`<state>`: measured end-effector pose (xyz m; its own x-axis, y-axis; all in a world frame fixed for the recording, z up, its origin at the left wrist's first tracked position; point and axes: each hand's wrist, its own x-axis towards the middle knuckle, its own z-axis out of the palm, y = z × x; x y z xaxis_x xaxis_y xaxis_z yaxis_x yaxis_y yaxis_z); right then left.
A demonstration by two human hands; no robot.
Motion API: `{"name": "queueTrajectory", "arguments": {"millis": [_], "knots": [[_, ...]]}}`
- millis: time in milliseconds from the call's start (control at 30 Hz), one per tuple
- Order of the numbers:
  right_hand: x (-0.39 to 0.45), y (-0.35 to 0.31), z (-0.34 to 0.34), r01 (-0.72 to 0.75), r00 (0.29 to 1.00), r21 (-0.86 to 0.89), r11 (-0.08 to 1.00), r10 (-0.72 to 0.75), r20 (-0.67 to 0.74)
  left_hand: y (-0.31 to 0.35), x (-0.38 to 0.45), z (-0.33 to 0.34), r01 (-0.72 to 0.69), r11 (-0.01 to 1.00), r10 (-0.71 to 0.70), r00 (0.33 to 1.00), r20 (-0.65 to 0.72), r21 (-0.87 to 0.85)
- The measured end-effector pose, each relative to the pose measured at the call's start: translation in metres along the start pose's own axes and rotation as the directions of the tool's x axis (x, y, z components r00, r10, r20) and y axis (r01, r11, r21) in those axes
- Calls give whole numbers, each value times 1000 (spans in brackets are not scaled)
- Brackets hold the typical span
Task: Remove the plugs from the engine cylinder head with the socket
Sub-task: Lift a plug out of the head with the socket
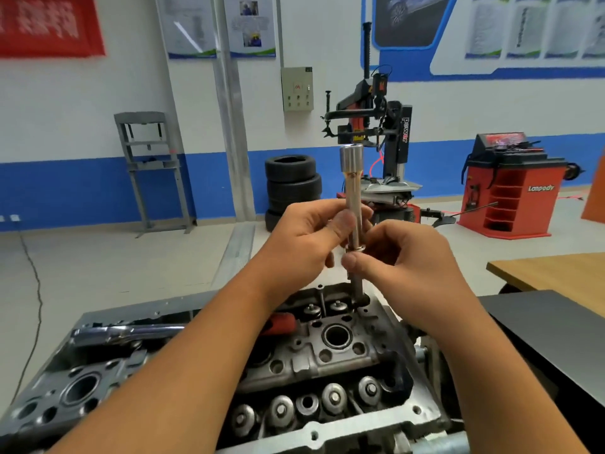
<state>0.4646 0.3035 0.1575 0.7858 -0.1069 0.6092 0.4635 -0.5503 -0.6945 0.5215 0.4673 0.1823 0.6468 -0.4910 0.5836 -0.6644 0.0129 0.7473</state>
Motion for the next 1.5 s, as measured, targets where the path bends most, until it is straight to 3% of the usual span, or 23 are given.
{"name": "queueTrajectory", "arguments": {"millis": [100, 200, 367, 500, 600, 700, 933, 1100, 1233, 1300, 1400, 1500], "knots": [[4, 4, -3, 49, 993, 9, 999, -50, 107, 1, 0, -3, -26, 999, 25, 999, -25, -41], [5, 4, -4, 3, 987, 106, 994, -21, 162, 2, -1, -1, -65, 996, 62, 997, -48, -57], [-1, 3, 18, -101, 992, 422, 901, 126, -32, 0, -1, 1, -80, 993, 70, 991, -117, -89], [1, 9, 20, -135, 990, 570, 810, 131, 49, 2, -1, 2, -76, 993, 66, 992, -109, -95], [0, 14, 21, -96, 993, 555, 826, 46, 104, 5, -4, 2, -52, 988, 47, 998, -33, -144], [-2, 17, 20, -96, 990, 577, 811, 19, 138, 5, -4, 4, -46, 989, 41, 998, -39, -142], [-6, 14, 25, 5, 994, 407, 913, 39, -100, 4, -3, 7, -71, 994, 54, 980, -194, -84], [-5, 16, 25, -1, 999, 386, 922, 16, -34, 3, -5, 6, -24, 993, 12, 995, -97, -116], [-3, 16, 22, -54, 998, 545, 837, 49, 24, 7, -6, 6, -61, 995, 52, 993, -108, -78], [-5, 16, 20, -46, 999, 566, 823, 54, 2, 7, -6, 7, -64, 996, 57, 992, -117, -63], [-7, 18, 21, 7, 995, 444, 896, 38, -92, 7, -6, 8, -45, 998, 37, 986, -162, -43], [-7, 16, 23, 20, 995, 479, 878, 27, -91, 7, -6, 6, 10, 999, -17, 990, -142, -49]]}}
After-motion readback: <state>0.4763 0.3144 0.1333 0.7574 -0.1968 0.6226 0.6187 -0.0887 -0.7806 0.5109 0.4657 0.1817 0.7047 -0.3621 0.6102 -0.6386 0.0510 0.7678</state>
